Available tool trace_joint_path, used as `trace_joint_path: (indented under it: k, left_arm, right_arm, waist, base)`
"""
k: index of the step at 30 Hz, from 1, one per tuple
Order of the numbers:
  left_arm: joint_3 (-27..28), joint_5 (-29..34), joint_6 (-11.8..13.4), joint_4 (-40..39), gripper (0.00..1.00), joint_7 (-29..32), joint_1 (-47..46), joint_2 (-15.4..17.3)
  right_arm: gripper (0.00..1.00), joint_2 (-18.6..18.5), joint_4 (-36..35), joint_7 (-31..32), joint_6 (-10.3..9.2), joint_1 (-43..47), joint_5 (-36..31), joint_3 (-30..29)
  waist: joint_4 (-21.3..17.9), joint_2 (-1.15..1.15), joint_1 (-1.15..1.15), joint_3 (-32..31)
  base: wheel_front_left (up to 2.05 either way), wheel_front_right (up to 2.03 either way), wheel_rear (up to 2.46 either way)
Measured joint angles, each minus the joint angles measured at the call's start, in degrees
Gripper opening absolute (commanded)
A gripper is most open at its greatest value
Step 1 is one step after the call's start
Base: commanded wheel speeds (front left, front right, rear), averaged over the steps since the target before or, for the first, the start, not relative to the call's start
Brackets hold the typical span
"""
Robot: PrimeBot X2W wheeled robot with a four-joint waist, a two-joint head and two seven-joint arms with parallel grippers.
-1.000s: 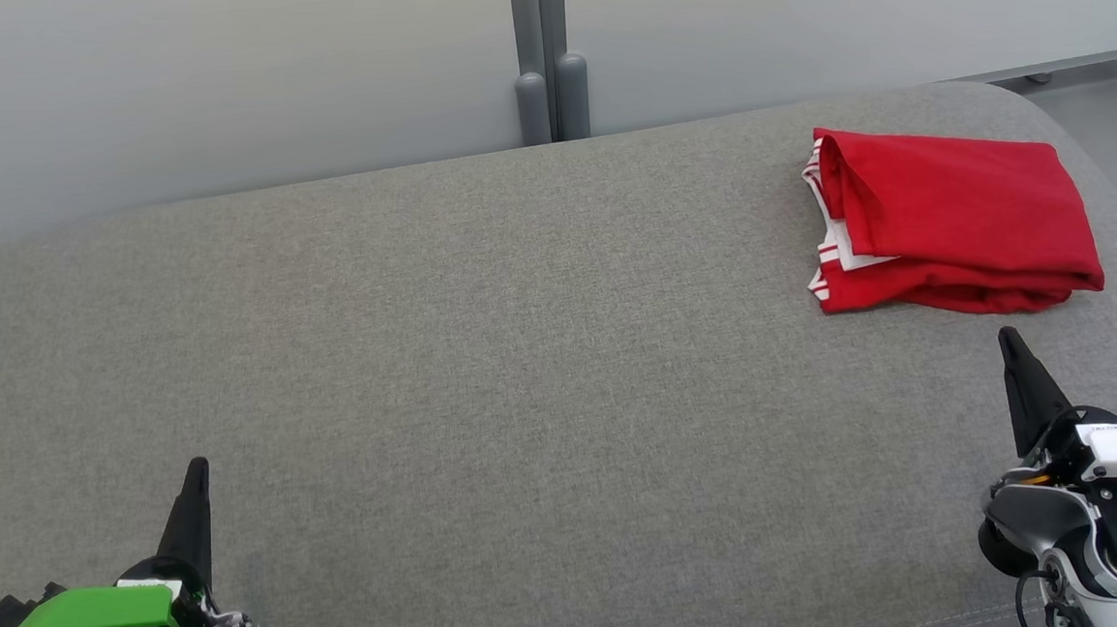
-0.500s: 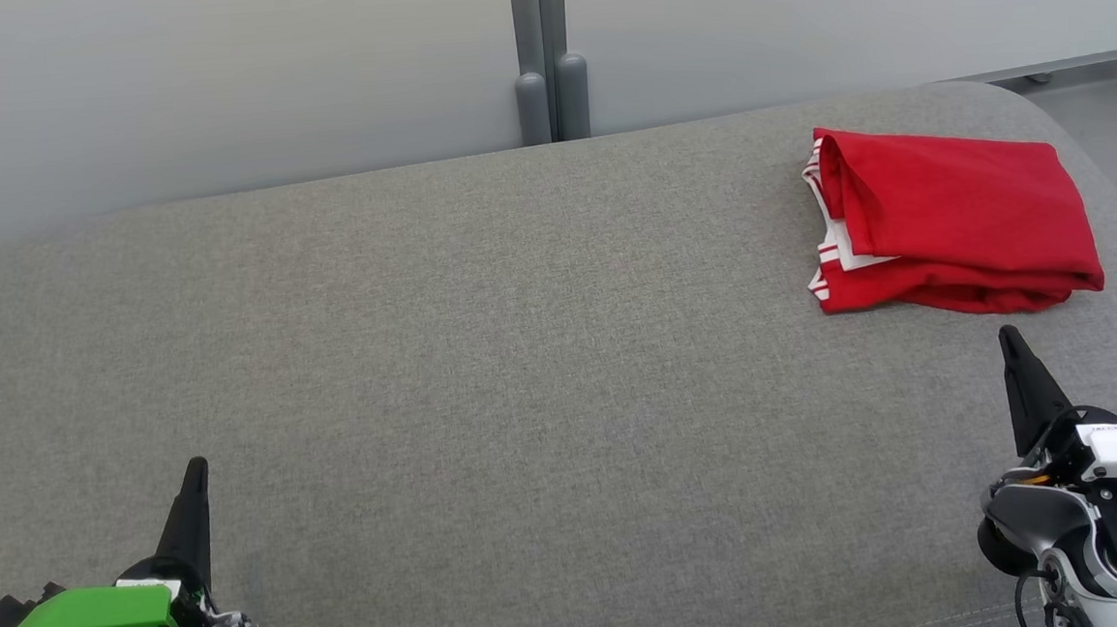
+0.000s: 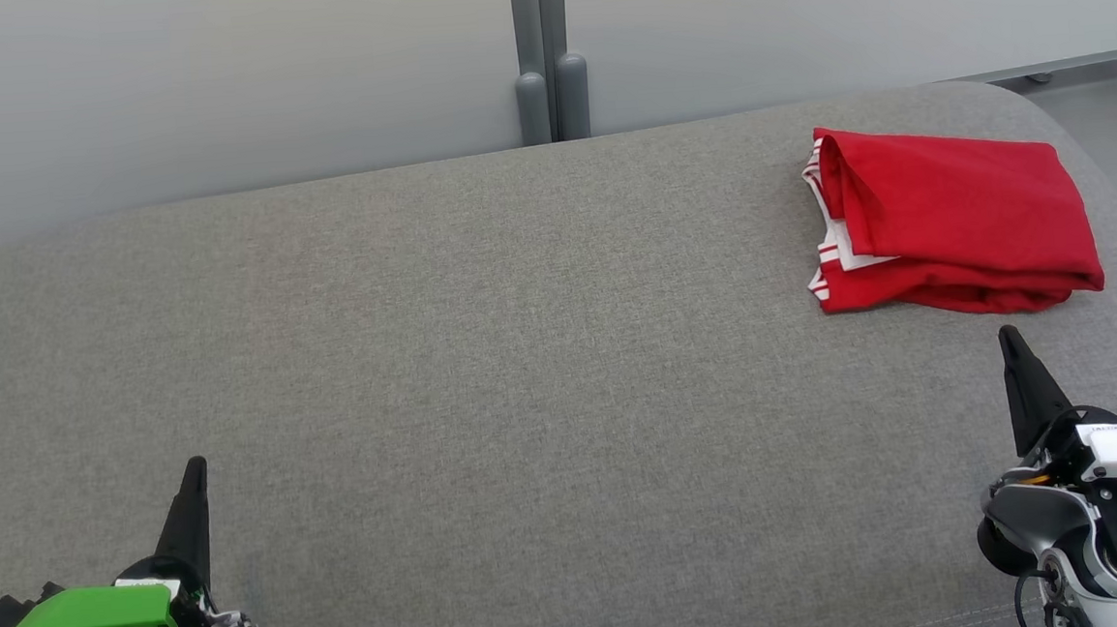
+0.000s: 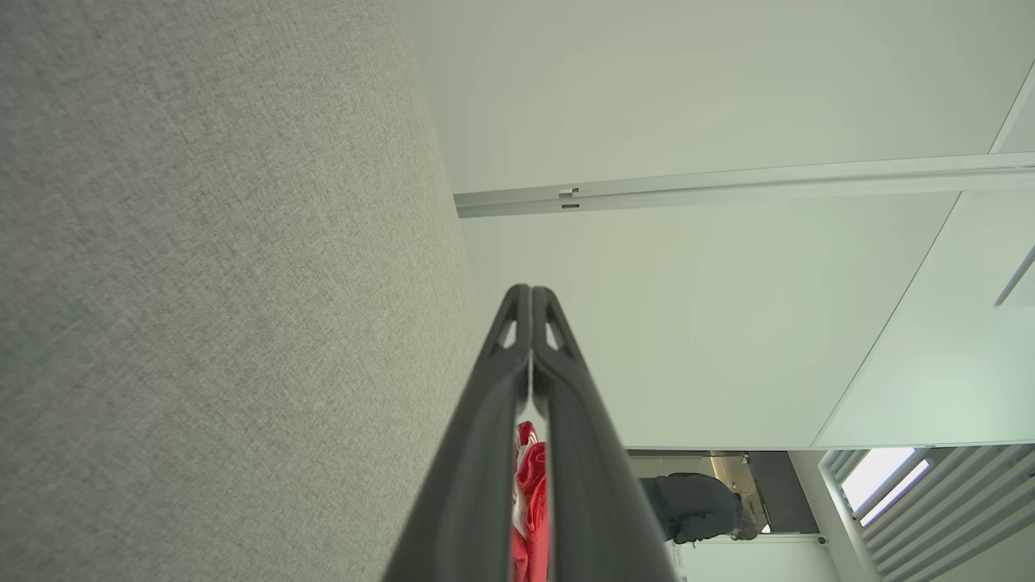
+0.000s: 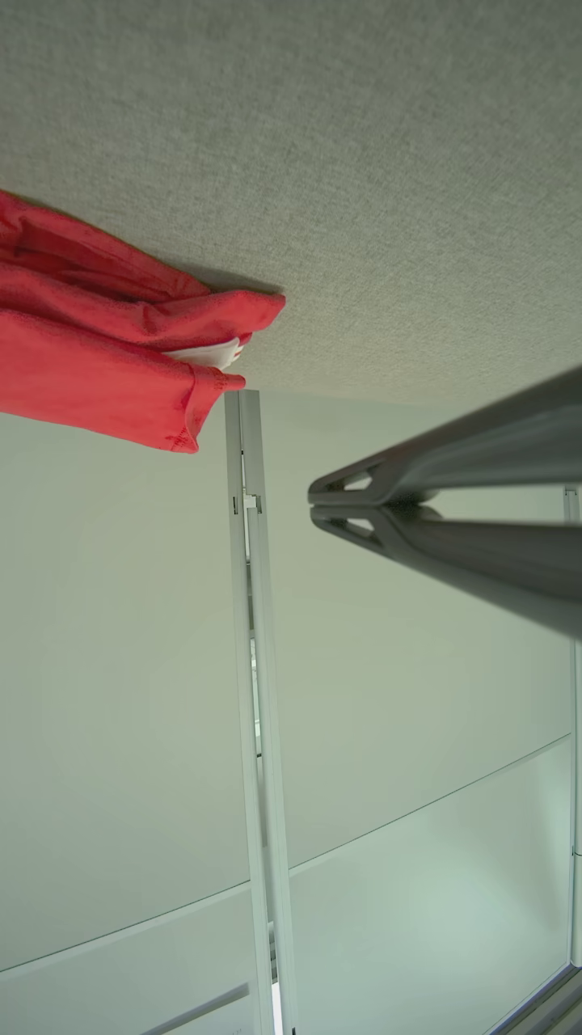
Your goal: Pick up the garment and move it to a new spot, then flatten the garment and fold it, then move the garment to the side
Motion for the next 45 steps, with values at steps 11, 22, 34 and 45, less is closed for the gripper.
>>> trace_joint_path:
  k: [11,22,34,45]
  left_arm:
    - [0.1,0.0,0.0,0.0,0.00,0.0,-0.1,0.0]
    - [0.2,0.0,0.0,-0.1,0.00,0.0,-0.1,0.0]
    - [0.2,0.0,0.0,-0.1,0.00,0.0,-0.1,0.0]
    - [0.3,0.0,0.0,-0.1,0.00,0.1,-0.1,0.0]
  right_arm:
    - [0.00,0.0,0.0,0.1,0.00,0.0,0.0,0.0]
    - [0.00,0.0,0.0,0.1,0.01,0.0,0.0,-0.1]
    - [0.00,0.0,0.0,0.1,0.02,0.0,0.0,-0.1]
    - [0.00,0.1,0.0,0.3,0.02,0.0,0.0,-0.1]
  waist:
    - [0.0,0.00,0.00,0.0]
    - [0.0,0.00,0.00,0.0]
    - [0.0,0.00,0.00,0.0]
    - [0.0,0.00,0.00,0.0]
  base:
    - [0.00,0.00,0.00]
    - [0.00,0.00,0.00]
    - [0.00,0.00,0.00]
    - [0.00,0.00,0.00]
